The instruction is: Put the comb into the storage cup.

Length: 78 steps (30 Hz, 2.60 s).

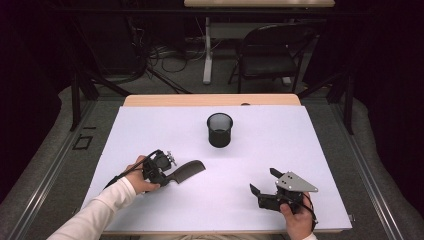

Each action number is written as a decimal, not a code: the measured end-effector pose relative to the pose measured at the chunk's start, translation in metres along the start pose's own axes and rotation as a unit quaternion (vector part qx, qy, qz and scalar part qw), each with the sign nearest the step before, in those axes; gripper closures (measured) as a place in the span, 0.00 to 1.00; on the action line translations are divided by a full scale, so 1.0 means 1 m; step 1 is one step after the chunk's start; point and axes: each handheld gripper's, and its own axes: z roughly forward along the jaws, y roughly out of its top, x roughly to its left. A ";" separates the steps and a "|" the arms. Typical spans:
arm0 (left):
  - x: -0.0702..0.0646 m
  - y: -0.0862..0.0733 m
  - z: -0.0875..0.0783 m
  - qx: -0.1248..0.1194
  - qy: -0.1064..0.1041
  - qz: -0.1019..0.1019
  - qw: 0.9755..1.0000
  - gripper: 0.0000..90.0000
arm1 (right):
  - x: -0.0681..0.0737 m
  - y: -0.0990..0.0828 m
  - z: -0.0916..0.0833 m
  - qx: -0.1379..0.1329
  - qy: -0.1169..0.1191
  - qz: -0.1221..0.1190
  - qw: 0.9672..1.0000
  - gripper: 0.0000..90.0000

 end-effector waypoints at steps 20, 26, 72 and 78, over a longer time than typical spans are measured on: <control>0.003 0.000 0.000 -0.001 -0.008 -0.008 1.000 0.81 | 0.000 0.000 0.001 0.000 0.000 0.002 1.000 0.16; 0.003 0.000 -0.001 -0.003 -0.006 -0.009 1.000 0.81 | 0.000 -0.001 0.001 0.001 0.000 0.001 1.000 0.16; 0.004 -0.001 -0.049 -0.124 0.024 -0.051 0.991 0.81 | 0.000 -0.001 0.001 0.002 0.000 0.000 1.000 0.16; 0.003 0.000 -0.053 -0.149 0.035 -0.061 0.986 0.81 | 0.000 -0.001 0.001 0.002 0.001 0.000 1.000 0.16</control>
